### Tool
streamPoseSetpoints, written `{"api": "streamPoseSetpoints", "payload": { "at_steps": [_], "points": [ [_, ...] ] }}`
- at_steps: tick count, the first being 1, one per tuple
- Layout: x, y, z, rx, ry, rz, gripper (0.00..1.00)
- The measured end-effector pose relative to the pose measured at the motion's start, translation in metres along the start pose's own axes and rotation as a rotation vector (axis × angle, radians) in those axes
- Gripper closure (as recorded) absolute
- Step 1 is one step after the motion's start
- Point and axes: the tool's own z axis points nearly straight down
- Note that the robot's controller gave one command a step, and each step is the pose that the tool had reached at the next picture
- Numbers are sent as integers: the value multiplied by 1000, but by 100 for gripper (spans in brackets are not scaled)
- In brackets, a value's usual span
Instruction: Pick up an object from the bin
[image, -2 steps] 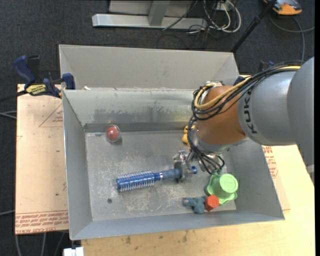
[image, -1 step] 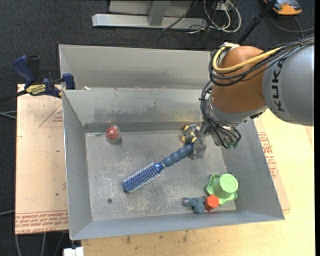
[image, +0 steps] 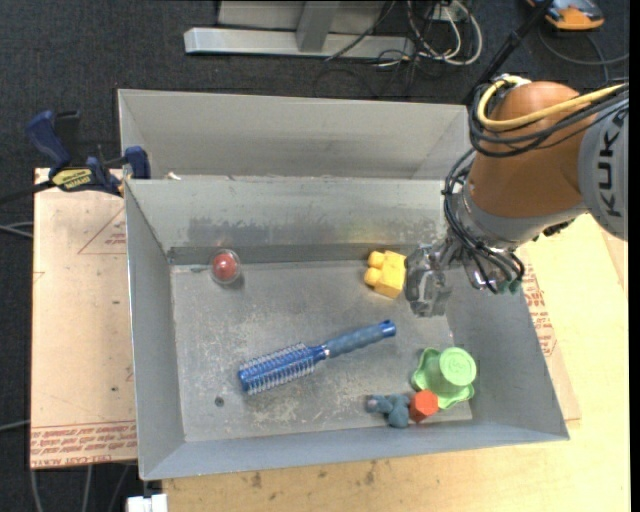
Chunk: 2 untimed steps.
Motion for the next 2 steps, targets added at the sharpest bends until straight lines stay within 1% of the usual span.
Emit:
{"api": "streamPoseSetpoints", "payload": {
  "at_steps": [1,2],
  "points": [
    [0,3,2,-2,3,-4,0],
    [-19,67,103,-7,10,-93,0]
  ]
}}
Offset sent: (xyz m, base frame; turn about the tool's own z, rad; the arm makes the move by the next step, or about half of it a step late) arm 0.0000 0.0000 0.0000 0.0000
